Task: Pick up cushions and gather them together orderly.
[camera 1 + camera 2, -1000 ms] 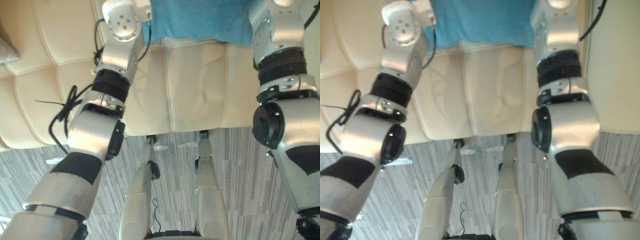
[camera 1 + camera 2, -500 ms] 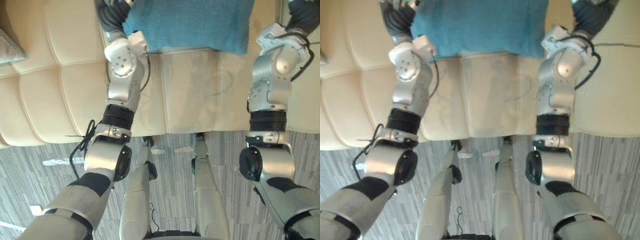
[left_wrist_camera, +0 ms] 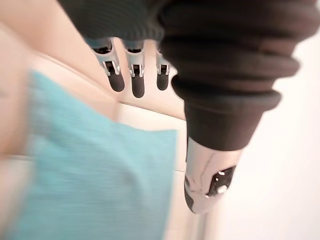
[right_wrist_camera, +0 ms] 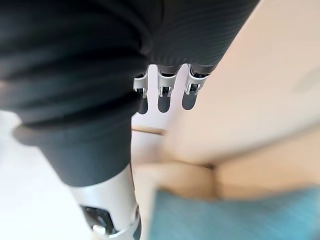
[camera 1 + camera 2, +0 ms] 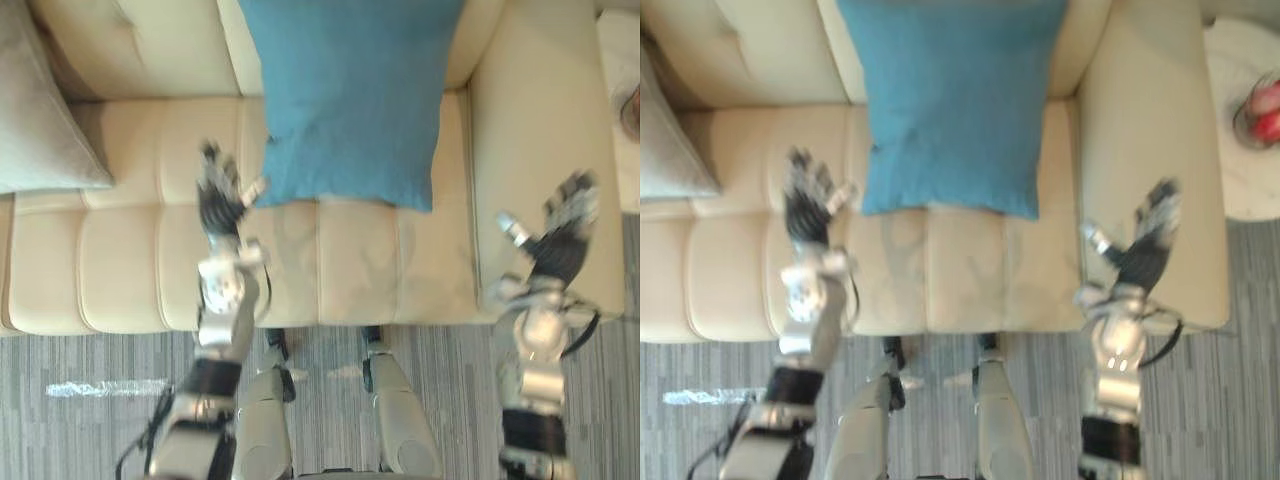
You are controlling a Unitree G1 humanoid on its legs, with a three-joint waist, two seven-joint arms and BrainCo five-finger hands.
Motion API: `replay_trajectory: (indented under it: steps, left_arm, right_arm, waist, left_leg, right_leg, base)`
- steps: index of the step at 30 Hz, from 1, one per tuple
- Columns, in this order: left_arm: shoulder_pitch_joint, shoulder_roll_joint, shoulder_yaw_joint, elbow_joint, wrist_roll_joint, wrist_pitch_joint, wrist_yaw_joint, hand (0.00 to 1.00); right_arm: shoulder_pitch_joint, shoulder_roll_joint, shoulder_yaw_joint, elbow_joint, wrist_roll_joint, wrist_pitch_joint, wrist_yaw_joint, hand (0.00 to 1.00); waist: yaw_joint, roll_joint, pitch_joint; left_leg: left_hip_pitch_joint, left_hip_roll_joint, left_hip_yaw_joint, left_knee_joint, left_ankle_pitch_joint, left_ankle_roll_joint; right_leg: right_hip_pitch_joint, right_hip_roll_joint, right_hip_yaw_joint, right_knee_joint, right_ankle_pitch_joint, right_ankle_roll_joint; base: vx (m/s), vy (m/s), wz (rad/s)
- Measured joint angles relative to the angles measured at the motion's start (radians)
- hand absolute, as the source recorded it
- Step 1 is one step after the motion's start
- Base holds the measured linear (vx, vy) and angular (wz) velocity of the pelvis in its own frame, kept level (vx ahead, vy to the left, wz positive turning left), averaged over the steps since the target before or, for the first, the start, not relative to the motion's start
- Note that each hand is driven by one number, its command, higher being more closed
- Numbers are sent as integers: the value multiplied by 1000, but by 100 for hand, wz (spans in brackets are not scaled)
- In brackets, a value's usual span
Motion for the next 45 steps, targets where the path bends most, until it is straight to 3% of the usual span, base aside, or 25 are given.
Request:
replay_trajectory:
  steps: [4,6,13,23,26,28,29,30,31,33,34,36,37,38,39,40,44,45]
  left_arm:
    - [98,-8,7,151,53,27,-39,0]
    - [107,-18,38,307,87,52,-56,0]
    - [113,-16,110,588,166,92,-64,0]
    - [89,14,127,671,204,102,-80,0]
    - [72,18,127,671,203,104,-78,0]
    - [35,26,126,666,204,105,-77,0]
    - [20,22,127,656,203,106,-78,0]
    - [13,17,134,647,204,104,-79,0]
    - [10,21,143,633,203,104,-78,0]
    - [22,30,148,620,203,105,-76,0]
    - [30,53,150,622,203,108,-76,0]
    - [31,46,160,623,202,114,-76,0]
    - [27,2,165,625,201,114,-76,0]
    - [23,2,166,625,201,114,-77,0]
    - [11,2,166,625,200,115,-75,0]
    - [2,-1,158,623,200,116,-75,0]
    - [3,-9,84,624,200,119,-80,0]
    - [8,-14,69,625,200,122,-81,0]
  right_arm:
    - [64,43,8,207,6,13,37,0]
    - [83,61,7,363,19,29,56,0]
    - [82,70,-60,692,68,66,90,0]
    - [48,72,-107,798,99,88,105,0]
    - [16,72,-89,797,99,89,95,0]
    - [2,75,-60,796,96,89,90,0]
    - [-4,77,-53,793,87,90,88,0]
    - [-21,83,-52,791,79,96,86,0]
    - [-22,90,-48,795,78,100,85,0]
    - [-21,91,-39,808,78,103,86,0]
    - [-40,90,-27,828,76,104,86,0]
    - [-74,86,-27,824,68,104,84,0]
    - [-89,54,-32,821,53,104,73,0]
    - [-89,54,-31,820,51,105,71,0]
    - [-99,62,-30,806,46,105,70,0]
    - [-109,70,-27,768,42,103,66,0]
    - [-128,53,-22,749,41,87,59,0]
    - [-107,46,-25,758,41,89,56,0]
  waist:
    - [4,2,-74]
    - [4,3,-116]
    - [-1,4,-152]
    - [1,-1,-172]
    - [4,-5,-170]
    - [4,-22,-160]
    - [10,-20,-161]
    - [18,-11,-153]
    - [15,-24,-152]
    - [16,-50,-168]
    - [21,-90,-189]
    - [33,-75,-186]
    - [65,-47,-185]
    - [68,-54,-178]
    - [75,-79,-165]
    - [81,-77,-158]
    - [70,8,-111]
    - [62,12,-110]
  left_leg:
    - [78,2,9,-12,-25,-5]
    - [123,1,18,-43,-24,-7]
    - [226,-5,38,-102,-24,-14]
    - [260,-26,61,-146,-25,-13]
    - [269,-17,87,-141,-28,-9]
    - [250,-9,89,-94,-46,1]
    - [229,16,89,-71,-59,11]
    - [215,38,99,-67,-60,15]
    - [205,41,73,-39,-42,5]
    - [186,35,55,-23,-35,5]
    - [119,40,34,44,-31,0]
    - [60,40,12,80,-39,-15]
    - [53,28,15,38,-2,22]
    - [48,24,21,44,5,28]
    - [26,21,31,86,4,30]
    - [-12,41,28,137,1,26]
    - [-22,124,-18,135,46,-15]
    - [2,123,-18,79,44,-24]
  right_leg:
    - [79,0,-3,-27,-20,-3]
    - [113,-5,-10,-45,-25,-5]
    - [207,-2,-10,-124,-12,-2]
    - [240,-11,11,-190,38,11]
    - [216,2,6,-151,59,12]
    - [196,3,-18,-114,73,10]
    - [200,12,-15,-144,107,29]
    - [181,15,-28,-66,72,20]
    - [143,-3,-65,262,-66,36]
    - [160,-28,-67,387,-87,65]
    - [160,-38,-55,408,-95,82]
    - [148,-9,-57,362,-88,89]
    - [197,5,-31,280,-145,90]
    - [201,-2,-28,283,-159,86]
    - [228,-19,-24,250,-206,62]
    - [257,-6,-51,173,-241,21]
    - [287,81,-122,132,-246,-40]
    - [287,81,-147,139,-240,-49]
  base:
    - [106,-8,-7]
    - [95,1,-7]
    - [75,5,-9]
    - [67,15,-10]
    - [-27,1,-28]
    - [-92,-8,-9]
    - [-116,-12,-15]
    - [-124,-52,16]
    - [-78,-77,28]
    - [-65,-157,40]
    - [-85,-180,28]
    - [-162,-64,5]
    - [-180,41,-6]
    - [-129,49,-6]
    - [-193,-209,3]
    - [-221,-238,-8]
    - [-314,-206,4]
    - [-340,-177,53]
